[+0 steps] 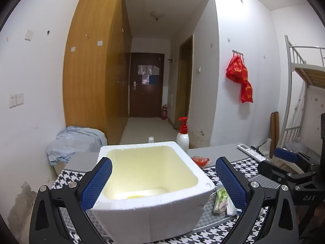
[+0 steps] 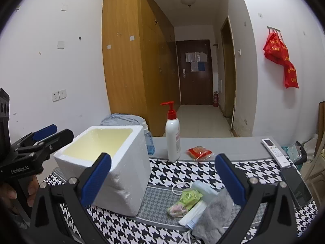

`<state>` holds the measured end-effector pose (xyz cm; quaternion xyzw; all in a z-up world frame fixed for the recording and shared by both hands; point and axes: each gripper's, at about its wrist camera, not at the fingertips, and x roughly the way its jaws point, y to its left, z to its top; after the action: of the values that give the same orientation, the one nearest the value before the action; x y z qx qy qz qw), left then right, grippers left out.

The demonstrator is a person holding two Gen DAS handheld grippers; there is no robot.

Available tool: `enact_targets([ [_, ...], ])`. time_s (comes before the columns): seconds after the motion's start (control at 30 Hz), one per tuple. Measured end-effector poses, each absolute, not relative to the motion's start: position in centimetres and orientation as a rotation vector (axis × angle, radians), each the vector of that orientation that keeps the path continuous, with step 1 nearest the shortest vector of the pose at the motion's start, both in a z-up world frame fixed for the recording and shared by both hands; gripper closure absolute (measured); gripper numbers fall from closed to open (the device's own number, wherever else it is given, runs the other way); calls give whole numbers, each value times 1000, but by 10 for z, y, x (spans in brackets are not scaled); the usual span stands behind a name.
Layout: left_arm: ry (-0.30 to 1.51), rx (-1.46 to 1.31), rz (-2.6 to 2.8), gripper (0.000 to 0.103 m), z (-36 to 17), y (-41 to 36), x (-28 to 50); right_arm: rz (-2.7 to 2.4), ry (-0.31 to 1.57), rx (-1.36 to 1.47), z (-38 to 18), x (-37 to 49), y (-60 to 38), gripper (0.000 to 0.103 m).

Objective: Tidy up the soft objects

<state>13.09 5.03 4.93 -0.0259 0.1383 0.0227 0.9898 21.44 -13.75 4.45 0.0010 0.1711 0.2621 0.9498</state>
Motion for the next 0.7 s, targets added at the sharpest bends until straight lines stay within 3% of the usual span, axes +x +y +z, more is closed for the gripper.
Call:
enact_targets([
  [0.7, 271, -60, 27, 1, 33, 39, 101, 549, 315, -27, 32, 184, -151, 0],
])
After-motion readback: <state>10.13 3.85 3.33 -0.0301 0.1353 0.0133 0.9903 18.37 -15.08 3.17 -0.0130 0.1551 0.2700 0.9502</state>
